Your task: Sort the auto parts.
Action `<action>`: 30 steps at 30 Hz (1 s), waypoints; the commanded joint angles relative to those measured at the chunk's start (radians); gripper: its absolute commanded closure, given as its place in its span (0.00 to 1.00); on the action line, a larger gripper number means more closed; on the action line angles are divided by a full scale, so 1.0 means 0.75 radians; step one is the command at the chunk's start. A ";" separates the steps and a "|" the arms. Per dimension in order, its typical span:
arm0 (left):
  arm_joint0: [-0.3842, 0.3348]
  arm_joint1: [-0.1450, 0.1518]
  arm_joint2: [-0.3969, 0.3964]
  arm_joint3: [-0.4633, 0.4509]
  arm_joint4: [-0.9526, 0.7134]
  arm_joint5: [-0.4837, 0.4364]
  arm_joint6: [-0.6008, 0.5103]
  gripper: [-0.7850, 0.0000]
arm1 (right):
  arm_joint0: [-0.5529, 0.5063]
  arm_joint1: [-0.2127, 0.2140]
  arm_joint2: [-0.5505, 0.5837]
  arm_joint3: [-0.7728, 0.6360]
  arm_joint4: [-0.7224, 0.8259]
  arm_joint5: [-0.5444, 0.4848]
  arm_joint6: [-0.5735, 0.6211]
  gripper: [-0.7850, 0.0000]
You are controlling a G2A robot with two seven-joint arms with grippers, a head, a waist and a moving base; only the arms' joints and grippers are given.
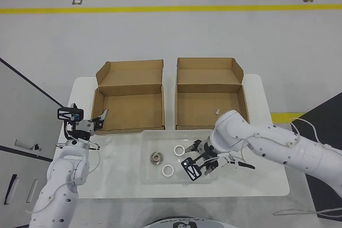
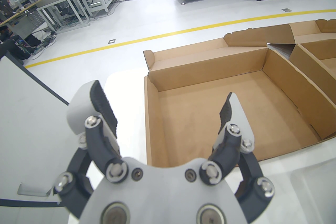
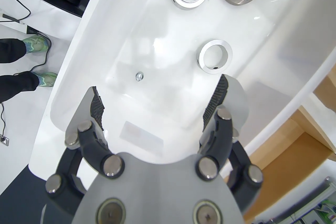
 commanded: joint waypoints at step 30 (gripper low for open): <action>0.000 0.000 0.000 0.000 0.000 0.000 0.000 0.00 | -0.098 -0.004 0.000 0.044 -0.077 0.000 0.000 0.54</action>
